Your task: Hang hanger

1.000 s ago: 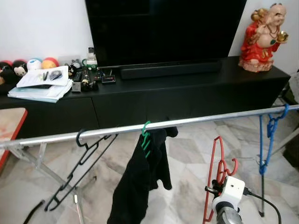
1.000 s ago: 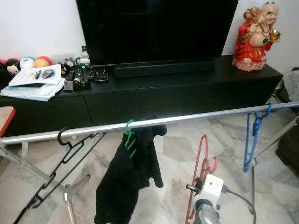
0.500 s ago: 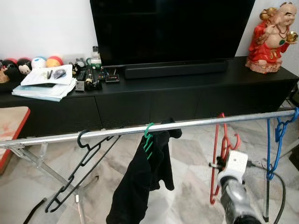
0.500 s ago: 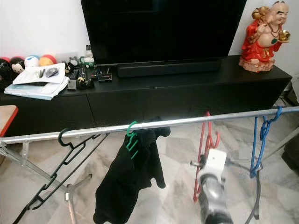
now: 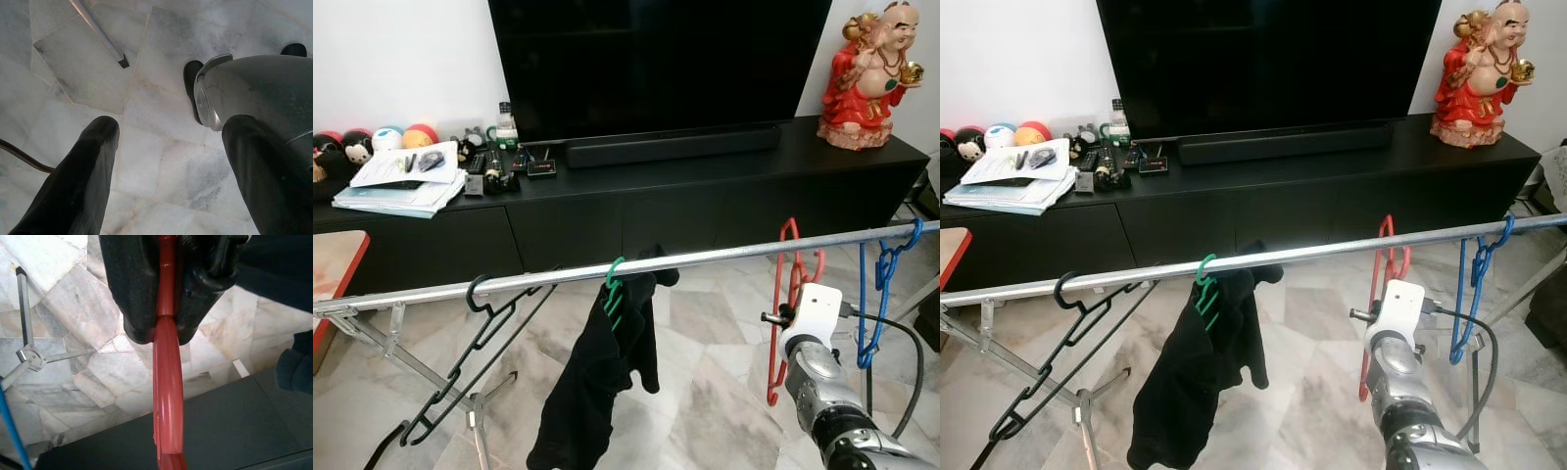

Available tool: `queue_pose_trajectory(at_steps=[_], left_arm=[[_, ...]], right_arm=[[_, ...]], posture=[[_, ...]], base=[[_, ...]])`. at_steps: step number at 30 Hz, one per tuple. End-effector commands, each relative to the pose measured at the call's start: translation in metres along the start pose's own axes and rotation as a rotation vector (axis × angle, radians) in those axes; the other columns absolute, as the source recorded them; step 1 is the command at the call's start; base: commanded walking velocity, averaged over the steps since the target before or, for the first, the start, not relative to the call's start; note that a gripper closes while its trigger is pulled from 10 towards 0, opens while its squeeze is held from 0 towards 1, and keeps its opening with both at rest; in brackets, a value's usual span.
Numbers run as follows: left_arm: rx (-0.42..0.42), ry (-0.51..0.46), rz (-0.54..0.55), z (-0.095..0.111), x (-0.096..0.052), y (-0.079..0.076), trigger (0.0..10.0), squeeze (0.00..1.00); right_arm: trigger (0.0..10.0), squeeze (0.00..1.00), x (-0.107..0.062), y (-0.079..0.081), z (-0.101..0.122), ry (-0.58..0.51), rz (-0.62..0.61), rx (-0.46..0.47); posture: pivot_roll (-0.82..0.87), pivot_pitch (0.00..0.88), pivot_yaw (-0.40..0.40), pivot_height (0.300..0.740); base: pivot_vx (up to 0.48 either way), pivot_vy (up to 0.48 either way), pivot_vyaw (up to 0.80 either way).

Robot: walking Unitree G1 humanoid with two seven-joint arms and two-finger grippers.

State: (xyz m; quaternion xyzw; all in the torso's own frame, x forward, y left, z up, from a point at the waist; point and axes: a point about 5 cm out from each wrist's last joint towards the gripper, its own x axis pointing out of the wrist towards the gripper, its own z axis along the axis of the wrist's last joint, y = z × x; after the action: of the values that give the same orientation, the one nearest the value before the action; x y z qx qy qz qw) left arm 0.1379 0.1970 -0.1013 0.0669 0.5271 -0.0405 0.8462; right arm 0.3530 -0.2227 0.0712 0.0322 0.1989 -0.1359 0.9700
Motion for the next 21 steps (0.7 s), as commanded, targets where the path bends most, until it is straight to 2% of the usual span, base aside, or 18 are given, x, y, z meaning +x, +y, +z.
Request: queue_pose_trajectory(at_steps=[1, 7, 21], left_arm=[[0.002, 0.023, -0.026, -0.006, 0.000, -0.006, 10.0, 0.00], [-0.002, 0.022, -0.029, -0.006, 0.000, -0.006, 10.0, 0.00], [0.002, 0.023, -0.033, -0.006, 0.000, -0.006, 10.0, 0.00]], right_arm=[[10.0, 0.00, 0.002, 0.003, 0.009, -0.003, 0.006, -0.020], [10.0, 0.00, 0.003, 0.007, 0.021, -0.016, 0.030, -0.042], [10.0, 0.00, 0.003, 0.019, 0.018, 0.049, 0.095, -0.128]], posture=[[0.09, 0.056, 0.015, 0.740], [0.09, 0.059, 0.014, 0.740], [0.10, 0.062, 0.013, 0.740]], base=[[0.000, 0.000, 0.00], [0.000, 0.000, 0.00], [0.000, 0.000, 0.00]])
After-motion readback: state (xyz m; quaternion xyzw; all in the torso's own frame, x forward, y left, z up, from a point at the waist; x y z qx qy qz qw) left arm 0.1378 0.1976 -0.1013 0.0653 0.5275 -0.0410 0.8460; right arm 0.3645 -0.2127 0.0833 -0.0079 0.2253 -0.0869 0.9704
